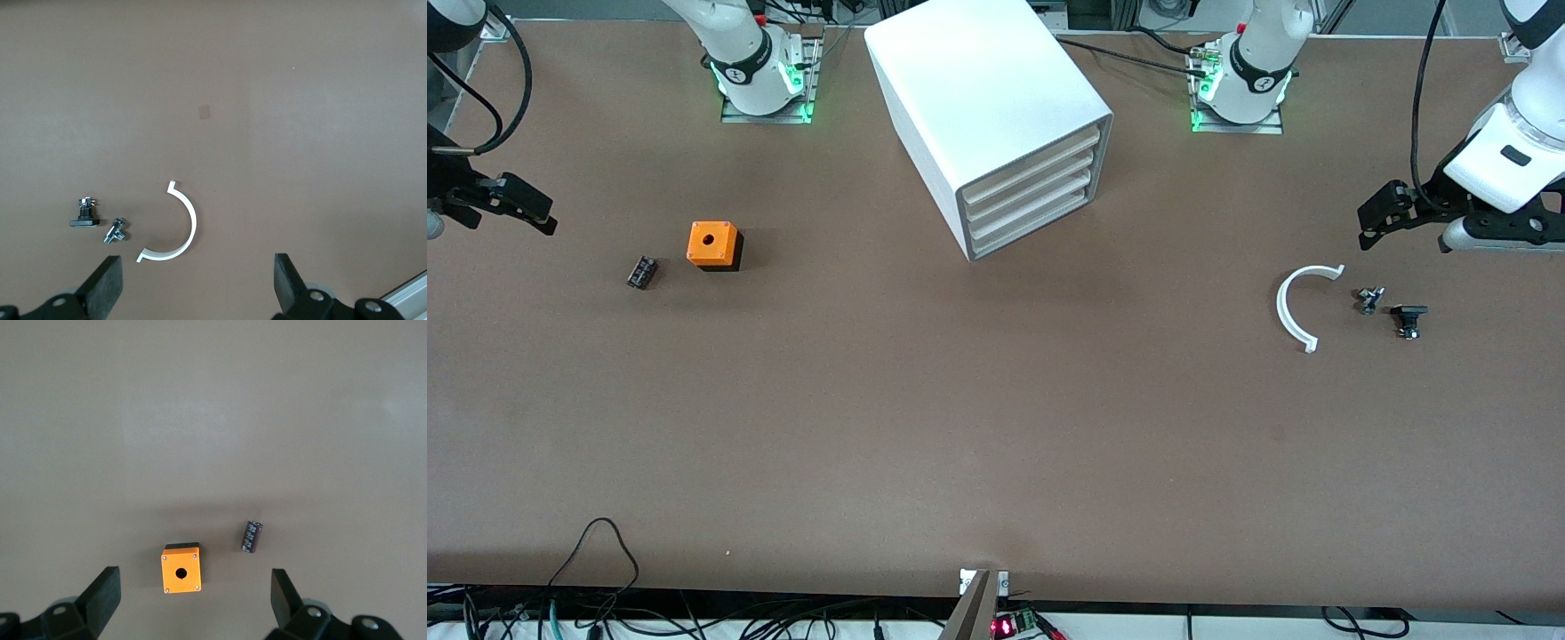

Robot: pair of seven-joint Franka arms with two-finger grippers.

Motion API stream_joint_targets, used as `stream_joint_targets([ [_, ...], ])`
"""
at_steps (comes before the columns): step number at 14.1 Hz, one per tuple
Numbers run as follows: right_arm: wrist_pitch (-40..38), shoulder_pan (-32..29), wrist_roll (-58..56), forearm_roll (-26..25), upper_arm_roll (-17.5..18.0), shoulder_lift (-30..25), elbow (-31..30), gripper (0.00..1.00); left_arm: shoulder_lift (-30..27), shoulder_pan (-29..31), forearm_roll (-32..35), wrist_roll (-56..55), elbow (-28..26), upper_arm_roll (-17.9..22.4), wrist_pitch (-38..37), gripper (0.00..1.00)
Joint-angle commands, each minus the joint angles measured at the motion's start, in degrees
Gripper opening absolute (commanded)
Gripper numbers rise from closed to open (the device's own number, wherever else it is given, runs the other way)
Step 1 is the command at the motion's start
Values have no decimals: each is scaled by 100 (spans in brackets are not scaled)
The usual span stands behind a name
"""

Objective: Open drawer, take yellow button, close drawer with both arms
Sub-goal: 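Reach the left gripper to the cabinet's top drawer front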

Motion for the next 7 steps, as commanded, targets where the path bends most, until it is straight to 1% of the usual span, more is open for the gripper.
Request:
stream_joint_targets([
  [1,-110,13,-85,83,-3,-12,100,100,53,-4,125,178,145,-65,-120,100],
  [4,-110,13,-76,83,-3,-12,91,100,114,-22,135,152,206,-66,-138,100],
  [7,-119,13,-50,91,-3,-12,91,100,333,-49,135,135,320,-136,-146,100],
])
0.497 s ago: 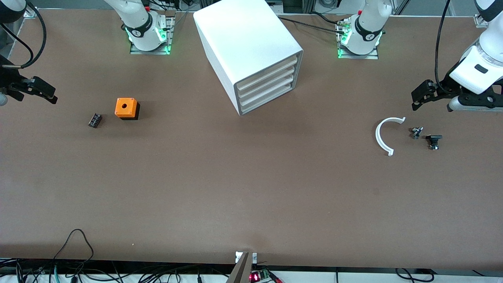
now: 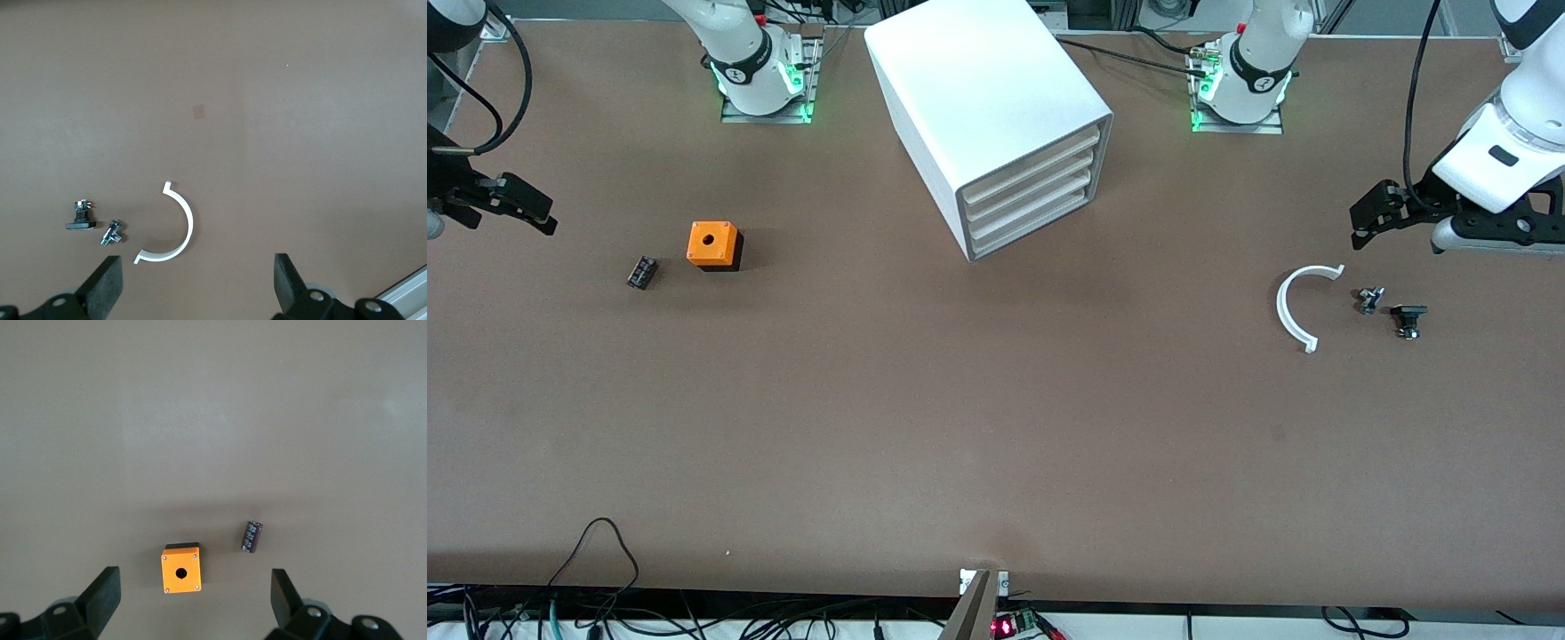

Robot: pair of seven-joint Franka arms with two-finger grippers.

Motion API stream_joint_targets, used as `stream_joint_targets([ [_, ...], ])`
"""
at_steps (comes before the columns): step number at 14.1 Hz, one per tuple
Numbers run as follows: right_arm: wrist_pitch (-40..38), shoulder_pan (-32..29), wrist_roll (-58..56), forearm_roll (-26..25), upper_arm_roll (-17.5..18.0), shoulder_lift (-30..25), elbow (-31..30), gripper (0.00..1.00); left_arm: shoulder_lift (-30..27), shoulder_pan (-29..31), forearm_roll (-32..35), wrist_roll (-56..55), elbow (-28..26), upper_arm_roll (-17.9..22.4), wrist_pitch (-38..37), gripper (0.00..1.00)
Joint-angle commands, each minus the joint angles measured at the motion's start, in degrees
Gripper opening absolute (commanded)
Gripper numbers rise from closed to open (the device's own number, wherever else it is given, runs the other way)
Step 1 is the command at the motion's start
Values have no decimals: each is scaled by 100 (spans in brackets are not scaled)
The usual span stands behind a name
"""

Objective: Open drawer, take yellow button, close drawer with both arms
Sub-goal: 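Reach the left gripper to the cabinet's top drawer front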

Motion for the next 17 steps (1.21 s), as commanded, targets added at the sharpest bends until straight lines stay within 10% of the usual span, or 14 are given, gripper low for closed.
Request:
stream_joint_targets([
  [1,-116,12,-58,91,-4,-12,91,100,250,-2,100,129,323,-55,-146,100],
  [7,-142,4,-67,91,-21,-12,91,100,724,-45,47,130,524,-81,-146,100],
  [14,-143,12,-58,91,-12,-12,91,100,1225,-467,-189,121,245,-1072,-331,100],
  [17,-143,12,-58,91,-12,-12,99,100,1453,-467,-1398,121,-186,-1443,-331,100],
])
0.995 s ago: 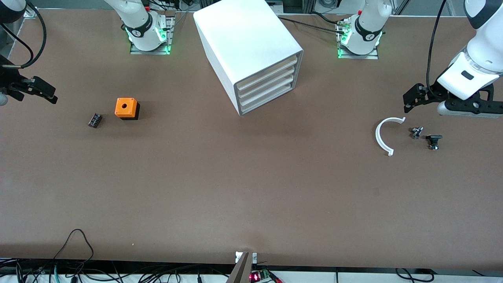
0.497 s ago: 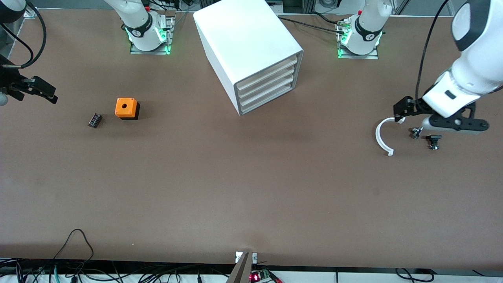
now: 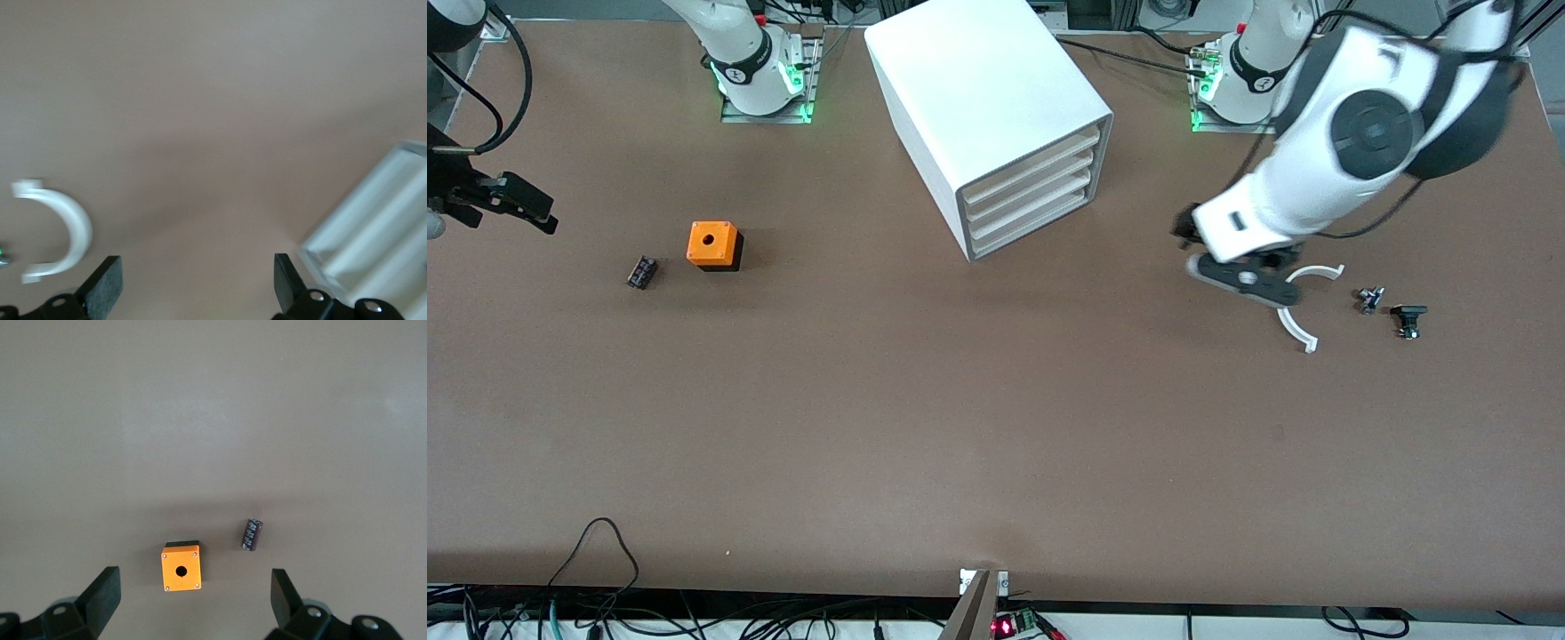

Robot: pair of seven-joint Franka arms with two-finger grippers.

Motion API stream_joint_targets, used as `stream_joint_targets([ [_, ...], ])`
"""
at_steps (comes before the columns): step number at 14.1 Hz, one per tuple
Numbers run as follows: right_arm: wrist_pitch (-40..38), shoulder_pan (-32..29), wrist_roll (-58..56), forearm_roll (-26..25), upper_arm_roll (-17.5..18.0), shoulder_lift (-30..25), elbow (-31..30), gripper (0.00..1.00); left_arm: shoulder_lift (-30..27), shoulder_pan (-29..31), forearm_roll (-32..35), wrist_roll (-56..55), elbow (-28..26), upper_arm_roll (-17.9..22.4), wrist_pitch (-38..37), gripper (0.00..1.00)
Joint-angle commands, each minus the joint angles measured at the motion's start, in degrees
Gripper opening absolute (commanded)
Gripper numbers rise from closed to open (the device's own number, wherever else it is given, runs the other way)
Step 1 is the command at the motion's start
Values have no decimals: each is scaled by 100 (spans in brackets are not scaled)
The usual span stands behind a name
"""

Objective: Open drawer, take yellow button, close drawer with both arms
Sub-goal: 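Reach the left gripper to the cabinet's top drawer front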

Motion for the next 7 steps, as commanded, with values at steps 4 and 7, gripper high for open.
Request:
stream_joint_targets([
  [4,-107,11,-58,91,-11,-12,96,100,650,54,-2540,197,-899,-255,127,100],
  [7,-107,2,-76,91,-11,-12,96,100,774,71,-3534,689,-1234,-273,119,98],
])
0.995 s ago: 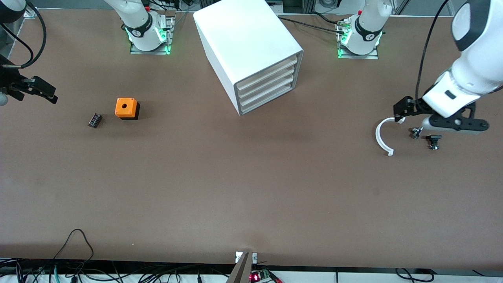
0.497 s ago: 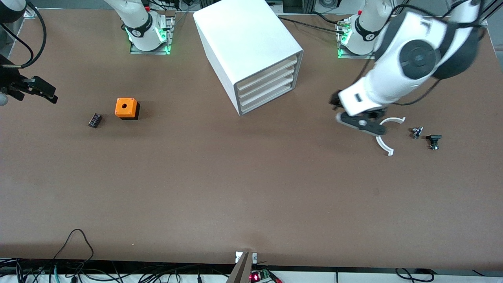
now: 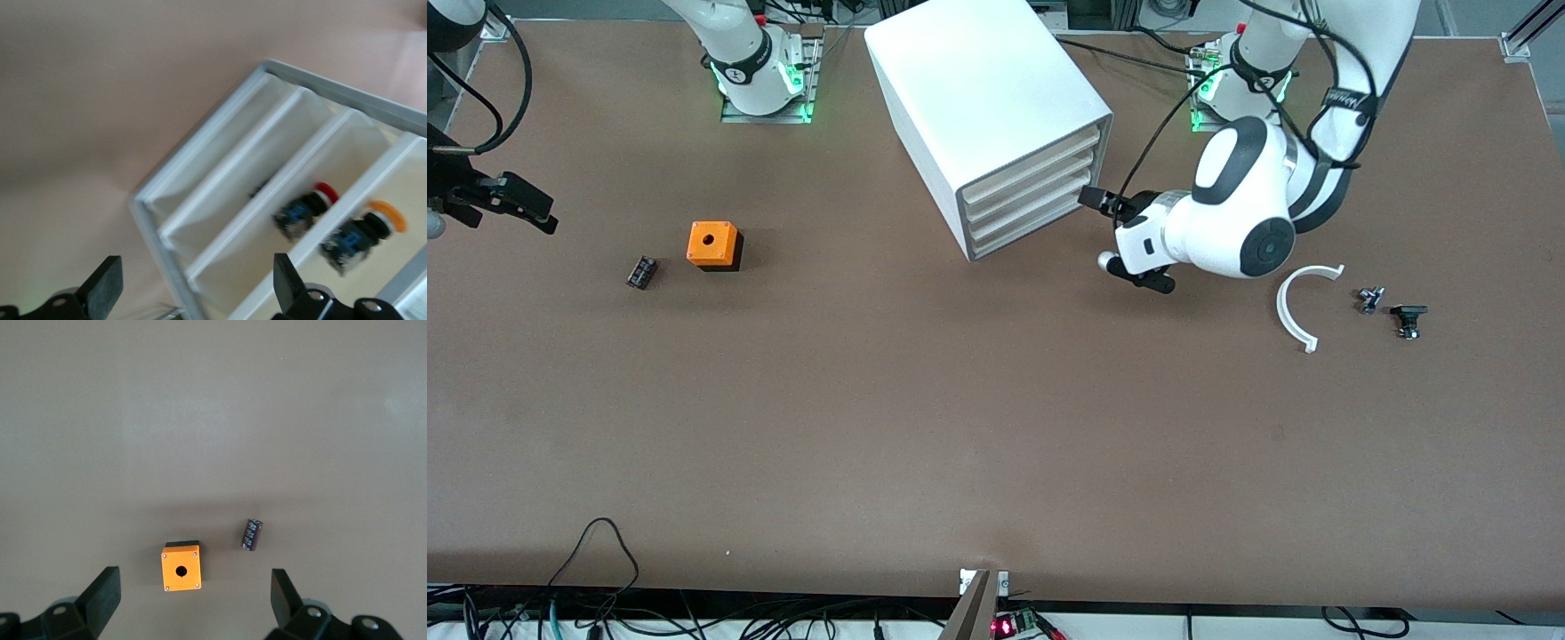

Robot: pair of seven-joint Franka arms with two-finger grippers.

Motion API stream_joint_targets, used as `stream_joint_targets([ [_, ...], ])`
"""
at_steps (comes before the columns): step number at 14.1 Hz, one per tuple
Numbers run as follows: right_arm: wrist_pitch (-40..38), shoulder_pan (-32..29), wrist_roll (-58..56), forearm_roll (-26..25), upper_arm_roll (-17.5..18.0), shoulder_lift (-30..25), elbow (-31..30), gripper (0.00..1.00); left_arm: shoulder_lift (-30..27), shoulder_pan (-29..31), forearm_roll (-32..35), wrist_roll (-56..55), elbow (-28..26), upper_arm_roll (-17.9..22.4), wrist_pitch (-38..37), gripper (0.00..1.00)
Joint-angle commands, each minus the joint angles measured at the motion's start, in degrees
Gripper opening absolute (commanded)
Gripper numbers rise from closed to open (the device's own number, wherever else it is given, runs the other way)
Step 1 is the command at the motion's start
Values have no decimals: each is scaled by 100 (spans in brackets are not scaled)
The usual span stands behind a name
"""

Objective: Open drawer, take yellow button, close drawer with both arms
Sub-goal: 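Grasp the drawer front with the left gripper and pull it open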

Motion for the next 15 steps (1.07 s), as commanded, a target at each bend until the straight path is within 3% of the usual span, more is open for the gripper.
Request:
stream_joint_targets([
  [1,-105,2,-93,91,-11,-12,85,100,-14,102,-704,354,-296,-63,-16,98],
  [5,-105,2,-67,91,-20,-12,85,100,-13,111,-1206,416,-648,-414,-43,96],
  [8,-105,2,-67,91,-20,-12,85,100,-101,128,-1339,486,-912,-476,-51,87],
  [9,-105,2,-67,91,-20,-12,85,100,-119,137,-1348,495,-973,-511,-69,78],
  [11,-105,2,-67,91,-29,-12,85,100,-119,137,-1348,547,-983,-538,-69,13],
  [12,-105,2,-76,91,-20,-12,85,100,-110,137,-1348,548,-983,-547,-69,0],
  [15,-105,2,-67,91,-37,-3,85,100,-119,172,-1356,548,-965,-547,-69,0],
])
